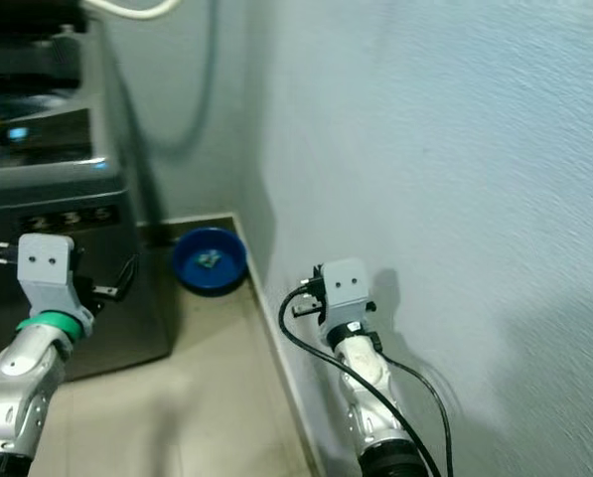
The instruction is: Clothes washing
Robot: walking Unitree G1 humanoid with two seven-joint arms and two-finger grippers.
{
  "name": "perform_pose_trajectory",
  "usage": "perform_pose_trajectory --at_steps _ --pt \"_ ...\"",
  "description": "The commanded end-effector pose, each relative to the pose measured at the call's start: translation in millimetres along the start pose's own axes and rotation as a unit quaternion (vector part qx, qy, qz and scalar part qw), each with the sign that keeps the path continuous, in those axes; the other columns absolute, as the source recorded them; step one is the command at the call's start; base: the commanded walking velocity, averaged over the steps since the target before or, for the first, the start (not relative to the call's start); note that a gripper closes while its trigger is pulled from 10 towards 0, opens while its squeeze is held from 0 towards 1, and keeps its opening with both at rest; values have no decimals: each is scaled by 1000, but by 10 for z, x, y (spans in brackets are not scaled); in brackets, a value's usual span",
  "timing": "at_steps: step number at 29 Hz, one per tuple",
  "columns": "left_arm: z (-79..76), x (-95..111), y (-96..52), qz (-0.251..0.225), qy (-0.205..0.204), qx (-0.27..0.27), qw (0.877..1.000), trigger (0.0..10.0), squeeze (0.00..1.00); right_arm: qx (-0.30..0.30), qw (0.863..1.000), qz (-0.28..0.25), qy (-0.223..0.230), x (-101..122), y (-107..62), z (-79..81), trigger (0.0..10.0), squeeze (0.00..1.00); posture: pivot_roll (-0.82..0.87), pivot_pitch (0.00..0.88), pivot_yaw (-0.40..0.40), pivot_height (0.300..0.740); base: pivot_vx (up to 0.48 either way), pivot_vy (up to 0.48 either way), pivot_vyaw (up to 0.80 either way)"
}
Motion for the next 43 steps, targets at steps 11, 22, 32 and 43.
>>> perform_pose_trajectory --at_steps 11,22,32,43 --pt "-89 653 112 -93 6 -17 996 10000 0 -16 996 -91 2 519 153 -74 10000 0 34 44 -31 740 0 0 790" --pt "-389 1173 133 -162 -6 -70 984 10000 0 -8 985 -170 11 1024 239 -40 10000 0 31 36 -30 740 0 0 782" --pt "-540 1243 92 -164 -1 -90 982 10000 0 -5 986 -165 17 1016 217 -2 10000 0 33 39 -26 740 0 0 781" --pt "-599 1233 97 -154 -5 -97 983 10000 0 -5 989 -144 26 918 214 -1 10000 0 32 47 -24 740 0 0 781"
Point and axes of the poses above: a point about 5 cm out from each wrist's last joint towards the gripper, its own y axis pointing out of the wrist towards the gripper, its own x axis along the axis of the wrist's last joint, z = x × y, the point moved 2 cm from there along y, pointing out of the wrist towards the gripper, and after that the axes turned 1 degree about y, right-handed, at the moved point
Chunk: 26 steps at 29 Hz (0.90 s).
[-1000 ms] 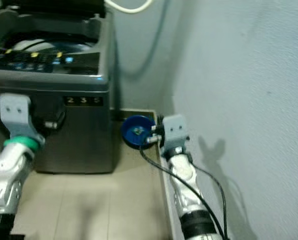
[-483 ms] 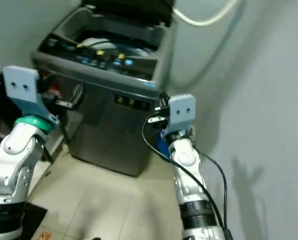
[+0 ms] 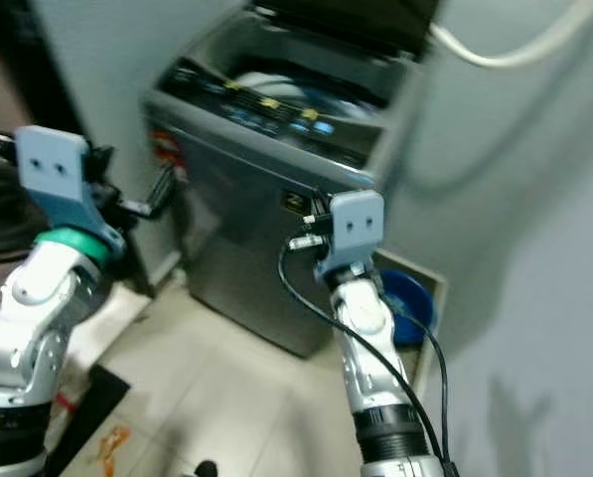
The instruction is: Clothes washing
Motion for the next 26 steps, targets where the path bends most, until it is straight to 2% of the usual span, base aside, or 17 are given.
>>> perform_pose_trajectory --at_steps 1,26 --pt "4 -23 2 8 6 2 1000 10000 0 -7 1000 16 7 -78 -45 -24 10000 0 32 48 -23 740 0 0 781" --pt "113 -115 -14 29 13 24 999 10000 0 6 999 37 7 -173 -93 12 10000 0 30 53 -24 740 0 0 781"
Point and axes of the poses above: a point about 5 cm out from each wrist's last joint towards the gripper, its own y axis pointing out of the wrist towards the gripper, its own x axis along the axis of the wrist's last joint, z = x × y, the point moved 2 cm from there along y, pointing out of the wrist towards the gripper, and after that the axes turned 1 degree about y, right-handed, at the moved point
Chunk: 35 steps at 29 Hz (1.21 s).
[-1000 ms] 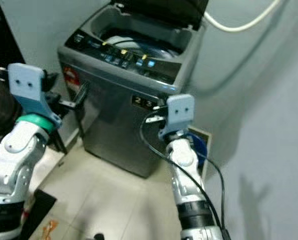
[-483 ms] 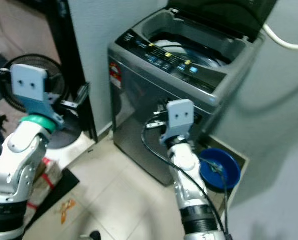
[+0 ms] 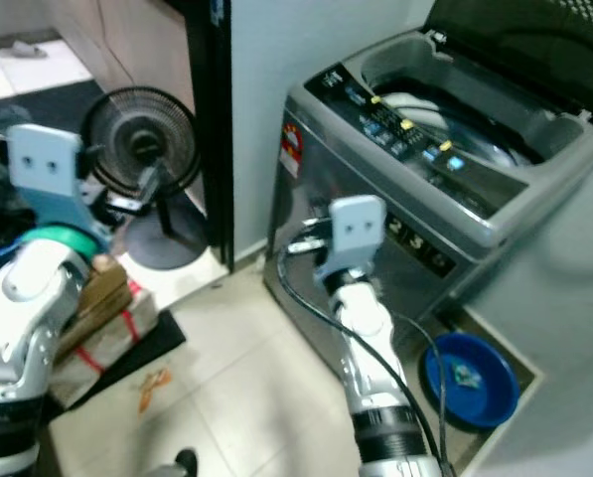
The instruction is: Clothes washing
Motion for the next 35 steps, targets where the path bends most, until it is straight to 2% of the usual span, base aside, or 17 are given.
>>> perform_pose_trajectory --at_steps 1,6,25,30,35 --pt "6 -85 -6 18 -5 1 1000 10000 0 -3 1000 17 -1 -90 -48 -36 10000 0 30 53 -24 740 0 0 781" --pt "54 -139 -23 28 0 11 1000 10000 0 1 1000 19 -1 -99 -44 -22 10000 0 32 51 -25 740 0 0 781" --pt "38 -113 12 15 9 14 1000 10000 0 10 1000 11 4 -53 -4 -3 10000 0 28 36 -28 740 0 0 769" --pt "36 -112 25 14 14 18 1000 10000 0 22 999 22 -6 -89 -3 65 10000 0 30 33 -27 740 462 0 0" --pt "36 -110 28 14 15 17 1000 10000 0 20 1000 23 -10 -91 0 52 10000 0 29 35 -26 740 465 0 0"
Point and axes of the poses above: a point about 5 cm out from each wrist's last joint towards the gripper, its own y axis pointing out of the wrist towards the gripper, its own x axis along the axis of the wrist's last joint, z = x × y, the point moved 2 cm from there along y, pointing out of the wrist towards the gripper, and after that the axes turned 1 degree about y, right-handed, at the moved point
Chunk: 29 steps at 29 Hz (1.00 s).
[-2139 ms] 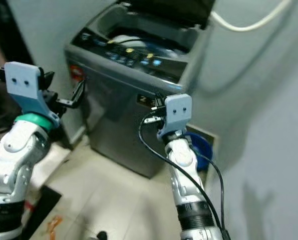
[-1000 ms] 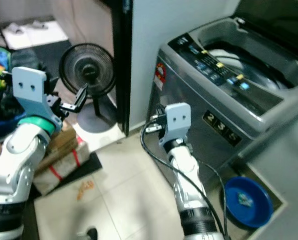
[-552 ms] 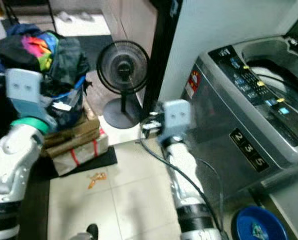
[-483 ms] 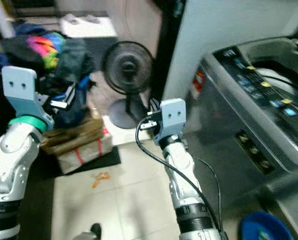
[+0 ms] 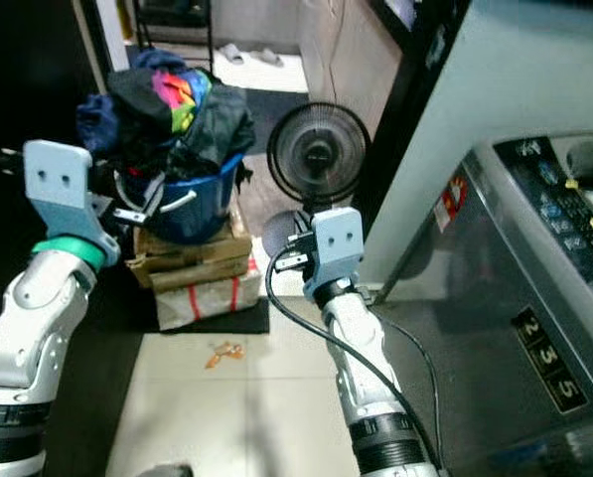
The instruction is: Clothes washing
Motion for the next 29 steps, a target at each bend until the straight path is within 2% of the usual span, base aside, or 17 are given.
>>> perform_pose_trajectory --at_steps 1,12,25,29 --pt "9 -28 -4 6 1 2 1000 10000 0 -3 1000 9 1 -37 -6 -8 10000 0 29 35 -26 740 465 0 0" --pt "7 -47 -12 8 3 1 1000 10000 0 -7 1000 11 -1 -42 -15 -24 10000 0 29 45 -27 740 464 0 0" --pt "4 -54 -13 8 4 3 1000 10000 0 -20 1000 15 -4 -58 -18 -67 10000 0 27 47 -27 740 463 0 784" --pt "5 -57 -14 9 4 4 1000 10000 0 -21 1000 19 3 -63 -14 -65 10000 0 26 48 -27 740 461 0 0"
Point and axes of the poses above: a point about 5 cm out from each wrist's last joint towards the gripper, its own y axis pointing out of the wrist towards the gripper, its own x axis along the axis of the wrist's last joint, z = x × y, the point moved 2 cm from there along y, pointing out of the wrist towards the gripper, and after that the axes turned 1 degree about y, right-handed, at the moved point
